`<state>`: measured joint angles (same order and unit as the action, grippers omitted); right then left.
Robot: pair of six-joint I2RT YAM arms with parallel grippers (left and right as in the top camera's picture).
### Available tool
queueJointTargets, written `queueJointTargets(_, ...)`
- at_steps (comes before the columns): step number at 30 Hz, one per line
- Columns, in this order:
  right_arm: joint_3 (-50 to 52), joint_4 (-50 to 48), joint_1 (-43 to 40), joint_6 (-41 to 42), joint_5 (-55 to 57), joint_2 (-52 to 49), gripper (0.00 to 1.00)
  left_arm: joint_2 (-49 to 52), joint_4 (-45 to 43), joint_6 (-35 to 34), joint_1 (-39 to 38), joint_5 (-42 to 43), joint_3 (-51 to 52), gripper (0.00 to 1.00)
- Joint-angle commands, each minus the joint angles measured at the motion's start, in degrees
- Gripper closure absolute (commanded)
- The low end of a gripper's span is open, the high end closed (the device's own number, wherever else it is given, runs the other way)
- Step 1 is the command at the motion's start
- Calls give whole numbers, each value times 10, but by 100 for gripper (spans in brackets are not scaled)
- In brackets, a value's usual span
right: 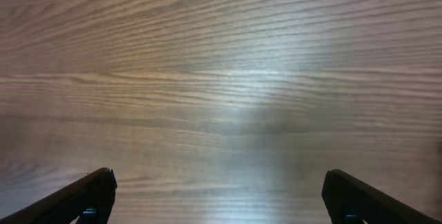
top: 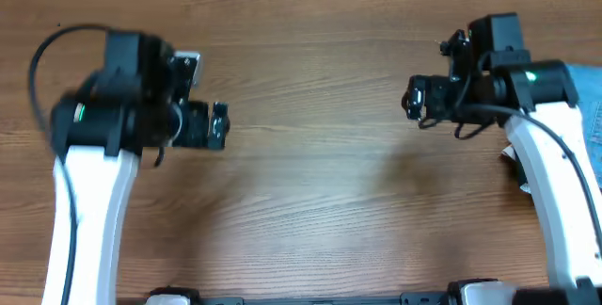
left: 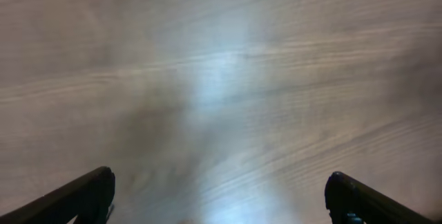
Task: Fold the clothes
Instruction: 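Release the jeans and withdraw the right gripper from the pile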
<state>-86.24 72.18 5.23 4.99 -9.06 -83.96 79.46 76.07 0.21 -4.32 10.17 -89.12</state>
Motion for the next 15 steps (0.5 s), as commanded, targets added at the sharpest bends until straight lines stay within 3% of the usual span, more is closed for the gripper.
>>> queueJointTargets(1, 17, 7, -3, 7, 26, 99, 0, -166, -53, 33, 0, -11, 126, 0)
queueJointTargets(7, 196, -54, -27, 10, -12, 305, 0, -357, -151, 41, 0, -36, 270, 0)
queueJointTargets(11, 226, -62, -27, 10, 25, 374, 0, -345, -140, 41, 0, -32, 295, 0)
queueJointTargets(15, 226, -52, -27, 10, 26, 377, 0, -325, -129, 41, 0, -31, 295, 0)
